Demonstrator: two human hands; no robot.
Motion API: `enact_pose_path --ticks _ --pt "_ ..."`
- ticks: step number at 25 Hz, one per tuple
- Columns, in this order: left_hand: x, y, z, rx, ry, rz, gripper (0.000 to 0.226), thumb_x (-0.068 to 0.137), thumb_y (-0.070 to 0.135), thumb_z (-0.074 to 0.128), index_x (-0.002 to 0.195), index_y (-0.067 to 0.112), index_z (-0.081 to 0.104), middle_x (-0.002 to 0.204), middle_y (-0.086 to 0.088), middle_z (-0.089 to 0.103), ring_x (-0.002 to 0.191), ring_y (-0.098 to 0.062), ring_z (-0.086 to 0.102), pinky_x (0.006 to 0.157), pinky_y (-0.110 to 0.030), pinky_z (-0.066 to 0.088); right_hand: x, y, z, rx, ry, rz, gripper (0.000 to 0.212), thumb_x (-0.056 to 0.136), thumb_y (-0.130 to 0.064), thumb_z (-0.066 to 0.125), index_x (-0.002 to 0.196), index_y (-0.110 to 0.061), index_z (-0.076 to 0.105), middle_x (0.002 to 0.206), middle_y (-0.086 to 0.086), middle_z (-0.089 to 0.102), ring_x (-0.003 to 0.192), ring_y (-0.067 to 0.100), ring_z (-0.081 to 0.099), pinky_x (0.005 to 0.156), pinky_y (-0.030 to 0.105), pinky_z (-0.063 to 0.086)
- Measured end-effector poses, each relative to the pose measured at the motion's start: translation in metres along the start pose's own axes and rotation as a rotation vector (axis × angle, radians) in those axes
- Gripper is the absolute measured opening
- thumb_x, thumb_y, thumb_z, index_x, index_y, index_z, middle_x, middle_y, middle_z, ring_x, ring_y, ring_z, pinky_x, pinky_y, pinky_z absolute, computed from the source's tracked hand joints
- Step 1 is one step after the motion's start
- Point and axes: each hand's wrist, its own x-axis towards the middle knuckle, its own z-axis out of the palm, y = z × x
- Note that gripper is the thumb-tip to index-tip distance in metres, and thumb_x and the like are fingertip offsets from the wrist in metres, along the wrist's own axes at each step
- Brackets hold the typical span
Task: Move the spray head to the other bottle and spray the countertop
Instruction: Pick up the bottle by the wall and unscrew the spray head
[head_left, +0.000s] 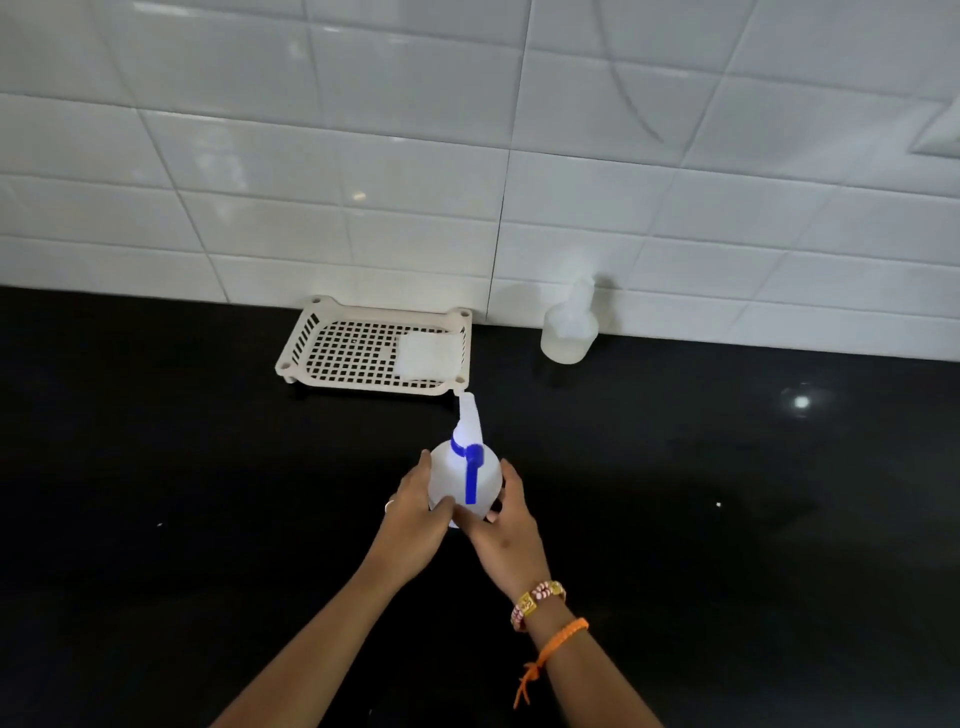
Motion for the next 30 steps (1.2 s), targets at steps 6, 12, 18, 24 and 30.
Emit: enact_pose_path --ticks 6,12,18,24,30 --pt "-0.016 -0.007 0.004 -0.077 -0.008 0.043 0.068 0.096 0.024 0.046 0.149 0.026 0.005 0.158 0.002 0.016 0.144 -0.019 0.019 0.114 -0.037 0.023 -0.021 -0.005 -0.001 -0.034 0.003 0.008 0.099 0.073 -0.045 0.073 0.148 -0.028 0.011 0.151 -0.002 0.031 0.136 0.022 0.035 0.108 0.041 0.037" --pt "-0.095 0.010 0.034 -0.079 -0.477 -0.193 0.020 0.090 0.027 0.045 0.108 0.025 0.053 0.111 0.002 0.056 0.087 -0.003 0.052 0.077 -0.021 0.042 -0.023 0.012 -0.068 0.101 0.029 0.096 0.081 0.084 -0.032 0.065 0.148 -0.030 0.015 0.145 0.011 0.037 0.129 0.026 0.042 0.104 0.038 0.037" --pt "0.017 0.110 0.099 -0.379 -0.242 -0.114 0.047 0.097 0.023 0.040 0.143 0.020 0.030 0.138 -0.003 0.045 0.116 -0.014 0.050 0.093 -0.025 0.042 0.083 -0.008 -0.141 0.163 0.104 0.108 0.071 0.088 -0.027 0.059 0.147 -0.021 0.020 0.117 0.013 0.057 0.096 0.019 0.055 0.101 0.043 0.043" --pt "0.151 0.168 0.120 -0.614 0.068 -0.100 0.056 0.096 0.015 0.036 0.148 0.013 0.017 0.152 -0.007 0.028 0.138 -0.022 0.029 0.103 -0.030 0.027 0.205 -0.027 -0.180 0.125 0.112 0.098 0.081 0.081 -0.023 0.067 0.147 -0.022 0.018 0.146 0.013 0.038 0.130 0.029 0.041 0.107 0.047 0.037" --pt "0.226 0.171 0.129 -0.567 0.103 -0.110 0.064 0.089 0.028 0.042 0.148 0.016 0.019 0.148 -0.008 0.037 0.133 -0.028 0.038 0.111 -0.041 0.032 0.272 -0.035 -0.182 0.066 0.064 -0.067 0.107 0.070 -0.008 0.077 0.149 -0.019 0.007 0.152 0.011 0.026 0.137 0.027 0.031 0.109 0.036 0.032"
